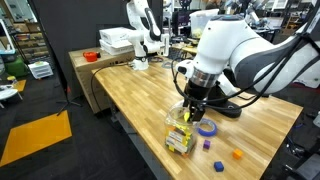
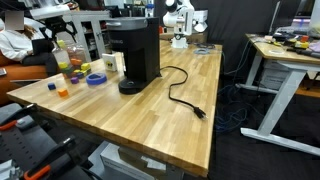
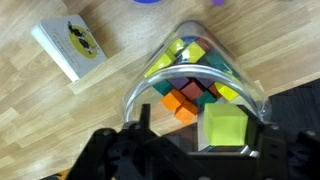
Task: Pick up the yellow cube and put it in the bottle
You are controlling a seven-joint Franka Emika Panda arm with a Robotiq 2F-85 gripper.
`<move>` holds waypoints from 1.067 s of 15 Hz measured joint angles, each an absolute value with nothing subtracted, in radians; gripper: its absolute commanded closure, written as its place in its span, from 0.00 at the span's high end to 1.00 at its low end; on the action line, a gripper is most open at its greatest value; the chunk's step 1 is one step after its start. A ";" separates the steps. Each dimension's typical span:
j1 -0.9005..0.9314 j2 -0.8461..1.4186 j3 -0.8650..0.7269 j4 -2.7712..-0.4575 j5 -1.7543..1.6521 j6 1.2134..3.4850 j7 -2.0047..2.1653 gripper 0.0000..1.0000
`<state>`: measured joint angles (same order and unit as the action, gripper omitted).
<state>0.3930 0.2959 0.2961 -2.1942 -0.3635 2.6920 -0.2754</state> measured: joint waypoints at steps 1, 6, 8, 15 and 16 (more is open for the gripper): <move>0.393 0.297 0.296 -2.196 -0.362 2.692 -0.275 1.00; 0.392 0.298 0.296 -2.199 -0.361 2.692 -0.275 1.00; 0.392 0.298 0.296 -2.199 -0.361 2.692 -0.275 1.00; 0.385 0.298 0.297 -2.203 -0.324 2.692 -0.275 1.00; 0.385 0.298 0.297 -2.203 -0.324 2.692 -0.275 1.00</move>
